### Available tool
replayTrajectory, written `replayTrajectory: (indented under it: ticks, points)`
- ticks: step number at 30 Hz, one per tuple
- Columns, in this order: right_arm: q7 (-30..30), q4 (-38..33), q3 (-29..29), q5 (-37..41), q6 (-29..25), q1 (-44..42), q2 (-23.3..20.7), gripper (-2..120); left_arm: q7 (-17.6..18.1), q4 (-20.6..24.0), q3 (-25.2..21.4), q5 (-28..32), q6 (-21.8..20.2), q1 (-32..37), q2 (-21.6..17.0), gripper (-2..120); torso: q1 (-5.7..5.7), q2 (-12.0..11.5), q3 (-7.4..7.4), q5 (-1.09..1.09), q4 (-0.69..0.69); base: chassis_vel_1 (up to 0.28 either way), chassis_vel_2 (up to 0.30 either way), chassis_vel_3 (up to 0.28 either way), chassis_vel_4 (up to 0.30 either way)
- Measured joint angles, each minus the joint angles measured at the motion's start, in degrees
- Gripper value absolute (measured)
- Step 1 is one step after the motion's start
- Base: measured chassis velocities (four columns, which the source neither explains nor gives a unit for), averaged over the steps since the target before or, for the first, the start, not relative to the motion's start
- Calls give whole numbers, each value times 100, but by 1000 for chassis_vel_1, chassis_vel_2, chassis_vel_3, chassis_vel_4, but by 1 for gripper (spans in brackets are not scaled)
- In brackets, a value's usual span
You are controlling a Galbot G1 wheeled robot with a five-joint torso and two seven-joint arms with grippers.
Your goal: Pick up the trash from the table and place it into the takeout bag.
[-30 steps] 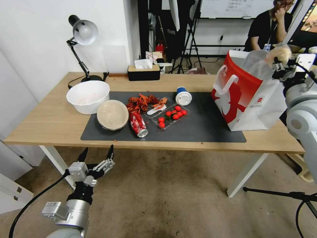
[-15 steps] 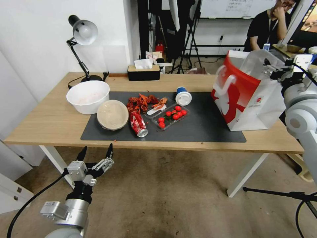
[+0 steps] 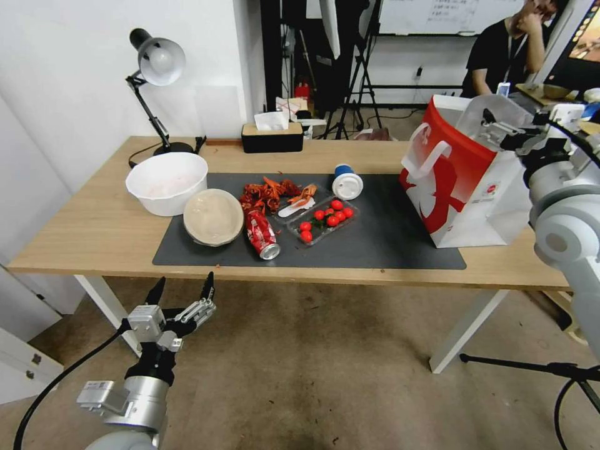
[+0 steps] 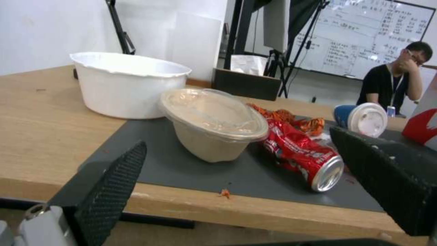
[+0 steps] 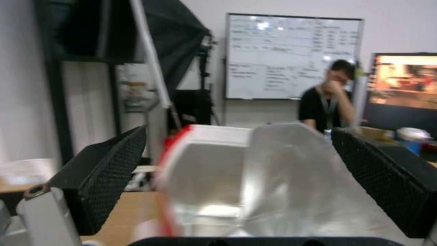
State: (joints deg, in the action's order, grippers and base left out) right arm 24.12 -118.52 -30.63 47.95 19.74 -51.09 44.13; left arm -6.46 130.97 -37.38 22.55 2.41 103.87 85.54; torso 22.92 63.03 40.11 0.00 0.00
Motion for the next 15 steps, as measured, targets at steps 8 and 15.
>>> replayTrajectory:
  ticks: [8, 15]
  points:
    - [-1221, -270, -29, -537, -1150, -811, 130, 100, -1, 0, -23, 34, -2, -5, 4, 100, 0, 0, 0, 0, 0, 0, 0, 0, 0]
    - [-1506, -497, -99, -1003, -1675, -1689, 515, 100, 0, -46, -31, 67, 9, -4, -36, 100, 0, 0, 0, 0, 0, 0, 0, 0, 0]
